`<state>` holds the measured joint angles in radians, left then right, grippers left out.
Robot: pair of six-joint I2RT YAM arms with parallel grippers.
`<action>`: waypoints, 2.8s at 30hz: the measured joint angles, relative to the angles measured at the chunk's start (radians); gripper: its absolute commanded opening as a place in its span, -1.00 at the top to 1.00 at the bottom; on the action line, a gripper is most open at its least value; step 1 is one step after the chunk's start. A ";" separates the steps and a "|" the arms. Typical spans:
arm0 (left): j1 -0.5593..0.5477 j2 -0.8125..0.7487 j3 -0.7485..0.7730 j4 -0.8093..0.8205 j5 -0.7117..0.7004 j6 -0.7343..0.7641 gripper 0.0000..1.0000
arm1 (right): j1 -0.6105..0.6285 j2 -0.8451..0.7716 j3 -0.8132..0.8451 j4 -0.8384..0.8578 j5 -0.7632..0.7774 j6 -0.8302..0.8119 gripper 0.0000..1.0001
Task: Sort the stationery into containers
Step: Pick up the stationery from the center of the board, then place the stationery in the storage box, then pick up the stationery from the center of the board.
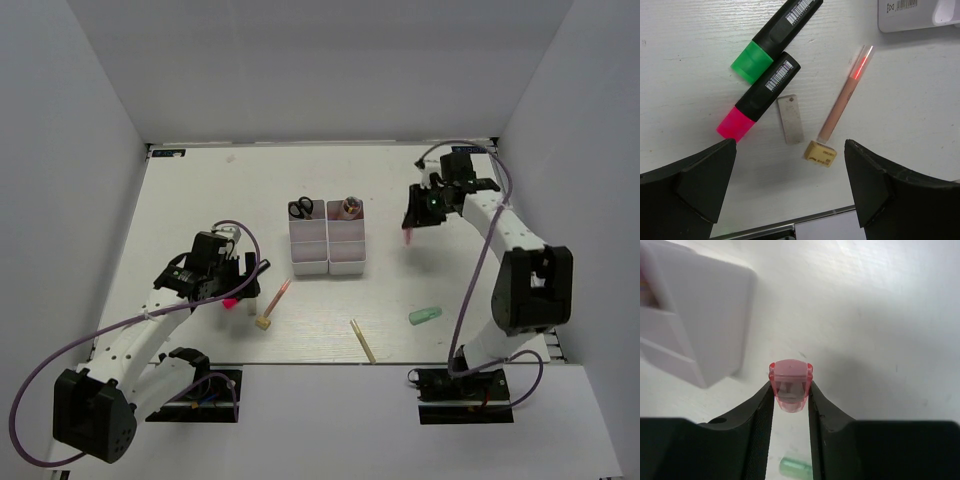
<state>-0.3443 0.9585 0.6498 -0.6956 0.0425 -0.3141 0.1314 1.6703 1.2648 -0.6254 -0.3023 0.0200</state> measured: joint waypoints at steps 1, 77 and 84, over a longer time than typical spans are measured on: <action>0.000 0.001 0.000 0.000 0.000 0.000 -1.00 | 0.016 -0.039 0.000 0.042 -0.027 -0.040 1.00; 0.000 0.027 -0.002 0.020 0.007 0.002 -0.72 | 0.269 -0.070 -0.163 0.422 -0.584 -0.859 0.26; 0.000 0.027 -0.014 0.032 0.037 -0.001 -0.60 | 0.267 -0.149 0.188 -0.029 -0.307 -0.705 0.74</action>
<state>-0.3447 0.9855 0.6357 -0.6636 0.0795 -0.3153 0.3988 1.5215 1.4525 -0.6540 -0.6094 -0.6853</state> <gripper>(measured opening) 0.756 0.089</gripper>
